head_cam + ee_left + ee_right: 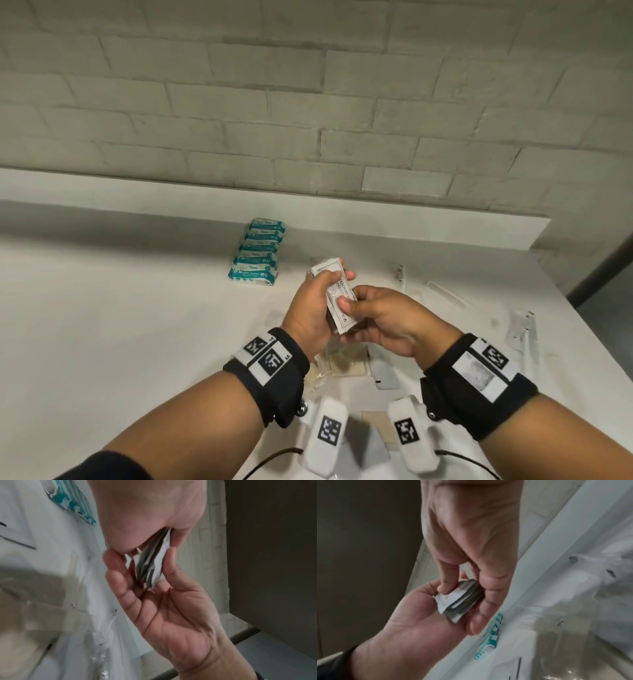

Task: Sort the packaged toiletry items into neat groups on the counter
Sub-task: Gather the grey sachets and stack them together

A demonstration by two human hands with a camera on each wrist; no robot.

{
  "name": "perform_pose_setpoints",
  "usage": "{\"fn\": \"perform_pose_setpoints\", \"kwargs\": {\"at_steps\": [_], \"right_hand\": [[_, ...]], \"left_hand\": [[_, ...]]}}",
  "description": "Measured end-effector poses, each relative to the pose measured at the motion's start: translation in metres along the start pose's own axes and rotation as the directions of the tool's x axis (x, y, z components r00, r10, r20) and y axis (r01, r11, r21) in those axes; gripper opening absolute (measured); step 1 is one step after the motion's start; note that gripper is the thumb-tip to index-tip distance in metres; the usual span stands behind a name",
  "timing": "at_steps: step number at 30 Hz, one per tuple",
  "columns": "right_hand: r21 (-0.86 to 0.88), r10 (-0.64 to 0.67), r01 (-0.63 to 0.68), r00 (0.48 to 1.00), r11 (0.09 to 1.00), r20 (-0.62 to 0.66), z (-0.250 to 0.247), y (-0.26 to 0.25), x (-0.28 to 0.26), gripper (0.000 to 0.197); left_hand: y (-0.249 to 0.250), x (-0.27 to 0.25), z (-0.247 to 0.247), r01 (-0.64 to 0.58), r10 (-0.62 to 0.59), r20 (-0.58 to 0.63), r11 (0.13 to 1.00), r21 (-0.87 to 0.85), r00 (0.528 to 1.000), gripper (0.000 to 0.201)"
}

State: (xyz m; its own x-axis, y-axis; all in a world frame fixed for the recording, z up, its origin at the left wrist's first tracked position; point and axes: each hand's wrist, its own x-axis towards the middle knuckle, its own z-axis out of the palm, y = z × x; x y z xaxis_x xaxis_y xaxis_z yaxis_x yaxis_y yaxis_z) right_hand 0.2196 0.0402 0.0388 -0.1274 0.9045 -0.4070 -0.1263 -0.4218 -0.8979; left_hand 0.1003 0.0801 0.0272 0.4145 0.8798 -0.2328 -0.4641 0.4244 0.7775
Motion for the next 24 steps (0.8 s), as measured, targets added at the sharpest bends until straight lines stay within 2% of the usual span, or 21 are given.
{"fn": "perform_pose_setpoints", "kwargs": {"at_steps": [3,5,7,9,13,15,17,19,22,24], "right_hand": [[0.035,0.038,-0.035,0.997,0.999,-0.063,-0.012,0.002,0.02,0.045],[-0.021,0.084,-0.086,0.991,0.996,-0.101,-0.024,-0.002,0.037,0.05],[-0.108,0.095,-0.112,0.984,0.988,-0.148,-0.035,-0.011,0.056,0.037],[-0.159,0.063,-0.095,0.978,0.983,-0.197,-0.042,-0.026,0.075,0.026],[-0.129,0.007,-0.044,0.961,0.991,-0.277,-0.058,-0.057,0.129,0.038],[-0.074,0.015,-0.041,0.946,0.996,-0.323,-0.064,-0.066,0.155,0.04],[-0.053,0.024,-0.046,0.93,0.998,-0.368,-0.068,-0.07,0.179,0.033],[-0.062,0.042,-0.074,0.91,0.995,-0.412,-0.069,-0.071,0.199,0.015],[-0.138,0.045,-0.125,0.88,0.983,-0.472,-0.074,-0.068,0.229,0.02],[-0.21,0.019,-0.142,0.867,0.967,-0.499,-0.075,-0.065,0.241,0.015]], "left_hand": [[0.004,0.015,-0.015,-0.016,0.015,0.009,0.994,0.104,1.0,0.017],[0.011,0.034,-0.026,0.016,-0.019,0.006,0.963,0.269,1.0,0.03],[0.02,0.058,-0.033,0.059,-0.059,-0.015,0.904,0.424,0.998,0.034],[0.032,0.084,-0.036,0.075,-0.052,-0.059,0.846,0.527,0.997,0.028],[0.055,0.149,-0.036,0.078,0.012,-0.133,0.753,0.654,0.991,0.011],[0.063,0.181,-0.039,0.1,0.038,-0.173,0.688,0.719,0.984,0.014],[0.069,0.21,-0.042,0.103,0.081,-0.183,0.581,0.808,0.98,0.019],[0.071,0.232,-0.048,0.138,0.084,-0.191,0.43,0.892,0.978,0.025],[0.07,0.257,-0.054,0.218,0.045,-0.227,0.147,0.965,0.973,0.042],[0.067,0.264,-0.057,0.241,0.041,-0.242,0.021,0.97,0.969,0.046]]}}
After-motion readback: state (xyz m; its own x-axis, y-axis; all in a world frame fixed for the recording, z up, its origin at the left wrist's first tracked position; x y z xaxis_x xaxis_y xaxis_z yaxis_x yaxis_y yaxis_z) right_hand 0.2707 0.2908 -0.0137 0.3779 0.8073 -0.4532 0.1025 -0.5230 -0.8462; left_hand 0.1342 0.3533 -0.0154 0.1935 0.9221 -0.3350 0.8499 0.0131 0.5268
